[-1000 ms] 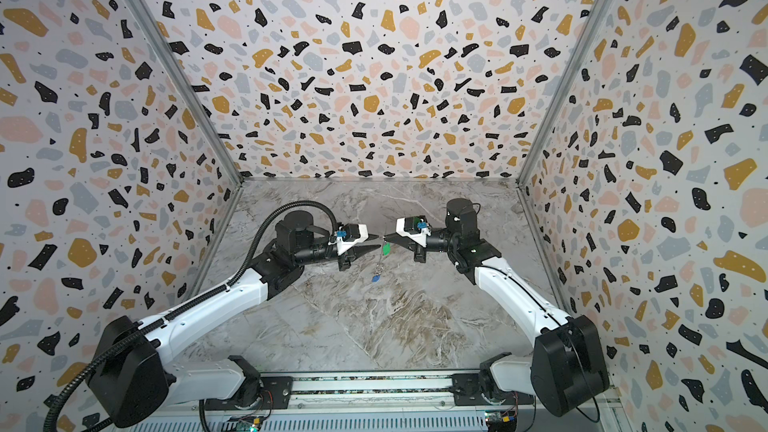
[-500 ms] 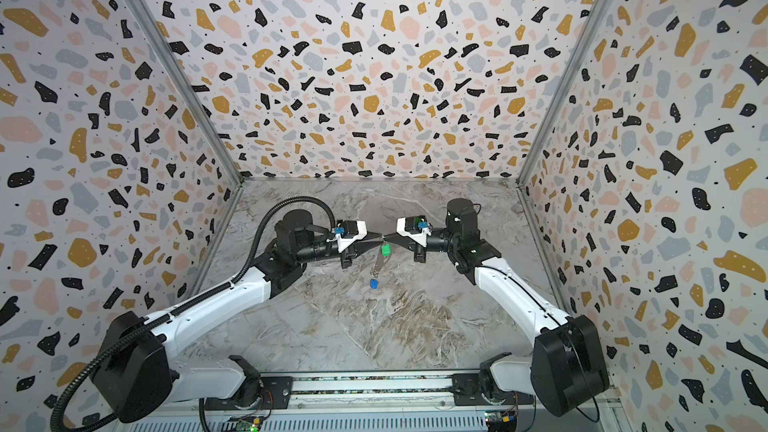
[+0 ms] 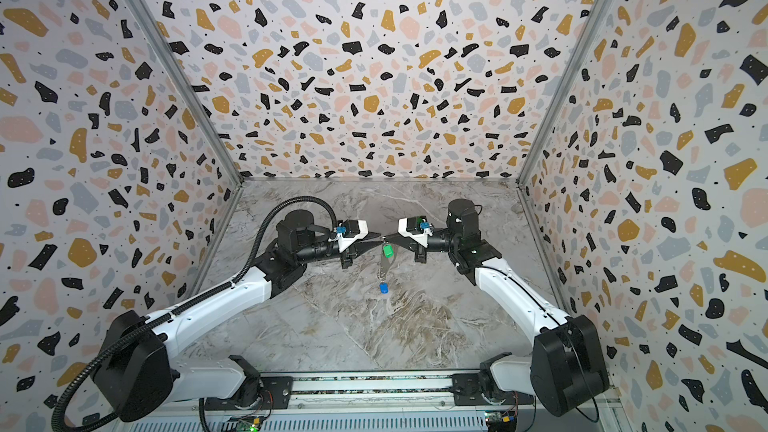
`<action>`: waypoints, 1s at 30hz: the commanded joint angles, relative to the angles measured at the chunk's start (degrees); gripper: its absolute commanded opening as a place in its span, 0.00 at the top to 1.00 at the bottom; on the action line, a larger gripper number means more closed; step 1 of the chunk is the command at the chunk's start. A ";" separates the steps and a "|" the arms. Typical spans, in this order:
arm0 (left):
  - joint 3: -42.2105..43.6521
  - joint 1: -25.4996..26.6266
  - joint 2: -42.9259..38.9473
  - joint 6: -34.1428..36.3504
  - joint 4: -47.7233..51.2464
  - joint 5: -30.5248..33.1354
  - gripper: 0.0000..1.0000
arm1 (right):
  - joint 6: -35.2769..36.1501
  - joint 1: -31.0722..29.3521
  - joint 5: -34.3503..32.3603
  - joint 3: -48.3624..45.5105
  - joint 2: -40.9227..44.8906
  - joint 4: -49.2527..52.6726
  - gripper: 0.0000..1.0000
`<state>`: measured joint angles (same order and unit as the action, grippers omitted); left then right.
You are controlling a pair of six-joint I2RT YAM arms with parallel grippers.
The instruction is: Remove the keys from the keyring
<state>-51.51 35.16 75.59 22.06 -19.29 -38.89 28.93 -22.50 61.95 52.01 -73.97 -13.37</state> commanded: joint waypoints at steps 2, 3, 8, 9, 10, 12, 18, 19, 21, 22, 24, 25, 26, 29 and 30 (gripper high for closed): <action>-1.35 0.00 0.41 0.23 -0.84 -0.17 0.81 | -0.88 0.22 1.49 0.20 1.58 -1.90 1.00; -1.51 0.00 0.50 0.26 -0.84 -0.46 0.81 | -0.89 0.18 1.46 0.28 1.60 -1.84 1.00; -2.66 0.05 1.38 0.17 -0.57 -1.83 0.82 | -0.94 0.18 1.68 0.30 1.38 -1.84 1.00; -2.80 0.00 1.53 0.09 -0.59 -2.19 0.82 | -0.98 0.19 1.76 0.35 1.29 -1.84 1.00; -3.03 0.00 1.66 0.08 -0.62 -2.32 0.82 | -0.98 0.25 1.77 0.29 1.33 -1.84 1.00; -3.31 0.09 1.84 -0.12 -0.65 -2.66 0.83 | -0.93 0.20 1.83 0.45 1.21 -1.61 1.00; -3.78 0.09 1.72 -0.71 -1.01 -3.38 0.87 | -0.73 0.18 1.77 0.23 1.03 -1.49 1.00; -3.78 0.09 1.77 -0.77 -0.96 -3.38 0.88 | -0.75 0.22 1.72 0.24 0.97 -1.40 1.00; -3.69 0.09 1.77 -0.78 -0.93 -3.47 0.88 | -0.65 0.18 1.59 0.20 0.94 -1.39 1.00; -3.69 0.09 1.78 -0.79 -0.93 -3.47 0.89 | -0.66 0.18 1.58 0.19 0.94 -1.40 1.00; -3.69 0.09 1.91 -0.80 -0.76 -3.47 0.91 | -0.71 0.22 1.57 0.19 0.94 -1.48 1.00; -3.68 0.09 2.01 -0.79 -0.67 -3.47 0.92 | -0.71 0.18 1.68 0.20 0.94 -1.53 1.00; -3.69 0.09 1.97 -0.80 -0.59 -3.47 0.93 | -0.71 0.20 1.75 0.22 0.94 -1.53 1.00; -3.84 0.09 2.00 -0.81 -0.49 -3.48 1.00 | -0.86 0.18 1.77 0.19 0.86 -1.59 1.00; -3.99 0.09 1.99 -0.91 -0.49 -3.53 1.00 | -0.89 0.18 1.60 0.18 0.89 -1.57 0.99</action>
<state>-53.45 35.16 77.49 21.63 -18.04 -41.17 28.51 -22.46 62.52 52.01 -73.97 -13.72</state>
